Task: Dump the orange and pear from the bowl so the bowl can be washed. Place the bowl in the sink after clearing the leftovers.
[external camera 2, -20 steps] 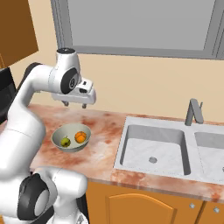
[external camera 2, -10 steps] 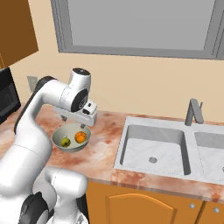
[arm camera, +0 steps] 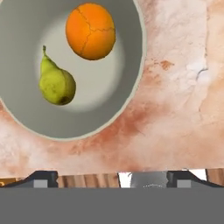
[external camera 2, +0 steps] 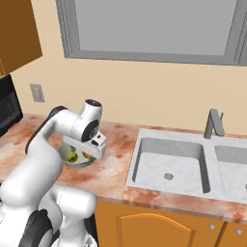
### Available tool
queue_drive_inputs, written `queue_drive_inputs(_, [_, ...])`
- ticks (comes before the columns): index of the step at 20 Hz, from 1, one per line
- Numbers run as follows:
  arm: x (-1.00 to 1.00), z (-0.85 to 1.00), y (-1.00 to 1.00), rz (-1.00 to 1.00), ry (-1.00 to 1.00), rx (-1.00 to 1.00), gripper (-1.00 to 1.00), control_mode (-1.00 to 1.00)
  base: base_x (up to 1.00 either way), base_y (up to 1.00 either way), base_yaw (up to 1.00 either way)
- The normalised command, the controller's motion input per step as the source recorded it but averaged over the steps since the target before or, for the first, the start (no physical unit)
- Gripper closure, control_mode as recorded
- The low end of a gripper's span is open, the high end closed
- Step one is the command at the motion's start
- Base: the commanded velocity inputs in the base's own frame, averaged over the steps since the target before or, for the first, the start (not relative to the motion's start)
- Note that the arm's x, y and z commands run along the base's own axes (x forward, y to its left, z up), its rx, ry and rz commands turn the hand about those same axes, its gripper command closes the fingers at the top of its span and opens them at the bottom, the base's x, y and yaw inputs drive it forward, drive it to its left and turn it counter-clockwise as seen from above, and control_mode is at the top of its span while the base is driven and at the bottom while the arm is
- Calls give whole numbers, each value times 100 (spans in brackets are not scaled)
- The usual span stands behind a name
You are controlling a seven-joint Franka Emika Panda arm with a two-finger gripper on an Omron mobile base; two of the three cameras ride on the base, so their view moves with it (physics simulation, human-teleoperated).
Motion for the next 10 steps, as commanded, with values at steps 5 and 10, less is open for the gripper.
queue_drive_inputs(5, [17,-65,0,-8,0,-1,-100,-100,0,0,0])
queue_drive_inputs(10, [50,-20,0,-5,-3,-7,-100,-100,0,0,0])
